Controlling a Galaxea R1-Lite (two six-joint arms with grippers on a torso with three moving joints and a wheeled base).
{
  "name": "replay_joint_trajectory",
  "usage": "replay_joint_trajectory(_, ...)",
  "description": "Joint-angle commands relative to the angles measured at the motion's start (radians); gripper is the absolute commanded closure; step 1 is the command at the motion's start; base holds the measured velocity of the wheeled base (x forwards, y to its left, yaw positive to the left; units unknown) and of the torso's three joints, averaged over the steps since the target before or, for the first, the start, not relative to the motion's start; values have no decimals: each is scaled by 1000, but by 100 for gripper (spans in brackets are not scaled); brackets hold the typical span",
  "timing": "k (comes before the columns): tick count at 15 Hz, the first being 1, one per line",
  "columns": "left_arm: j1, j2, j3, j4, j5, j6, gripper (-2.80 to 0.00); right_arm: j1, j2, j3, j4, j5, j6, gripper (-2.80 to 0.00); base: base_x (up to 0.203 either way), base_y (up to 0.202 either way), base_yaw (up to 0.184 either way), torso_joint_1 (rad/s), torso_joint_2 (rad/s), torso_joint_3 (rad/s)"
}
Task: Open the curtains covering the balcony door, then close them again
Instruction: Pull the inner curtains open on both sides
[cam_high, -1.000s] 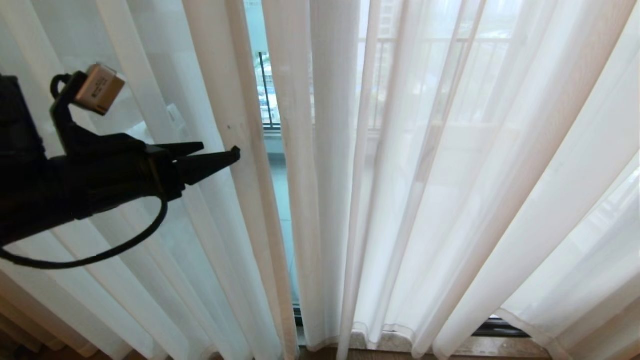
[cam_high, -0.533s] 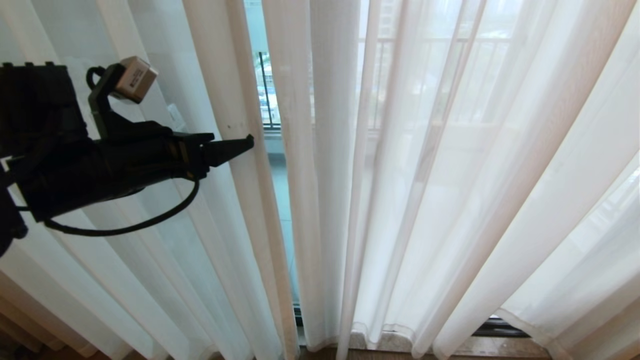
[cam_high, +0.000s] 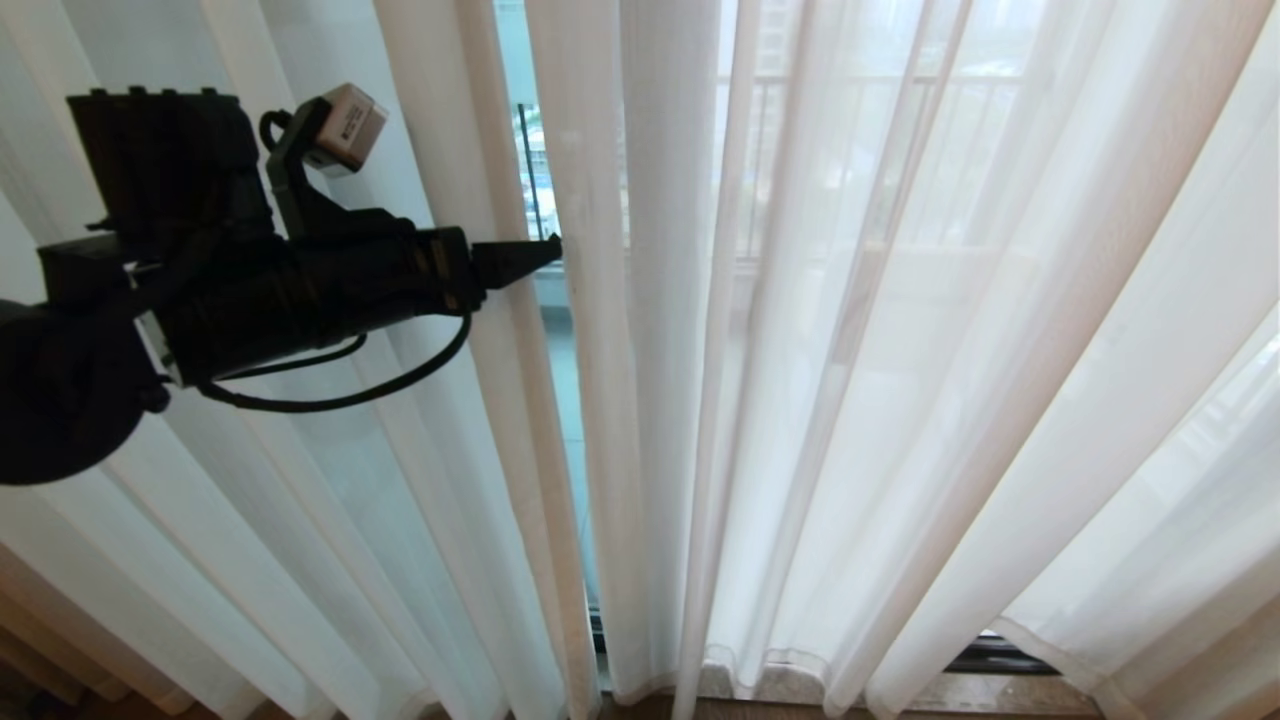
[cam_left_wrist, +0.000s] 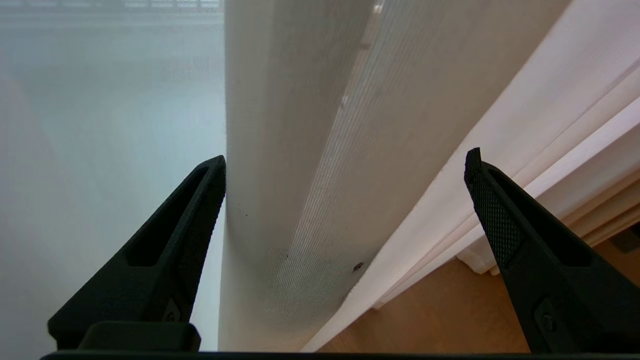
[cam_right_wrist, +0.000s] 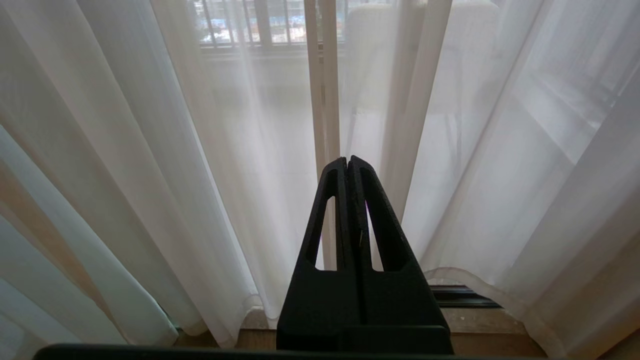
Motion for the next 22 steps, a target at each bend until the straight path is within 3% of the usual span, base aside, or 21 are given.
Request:
replay_joint_trajectory(1,-2,22,-8,-3,-2,-1,-280,0,1,0,-1,0,0,0,0,0,0,0,0,0)
replay_joint_trajectory(10,-1,78,-93,-4,43,-36,-280,0,1,0,-1,0,0,0,0,0,0,0,0,0)
replay_joint_trajectory(16,-1,69,-80,-4,58,-38,-280,0,1,0,-1,0,0,0,0,0,0,0,0,0)
replay_joint_trajectory(22,7,9,12,-3,75,-36,-280,0,1,0,-1,0,0,0,0,0,0,0,0,0)
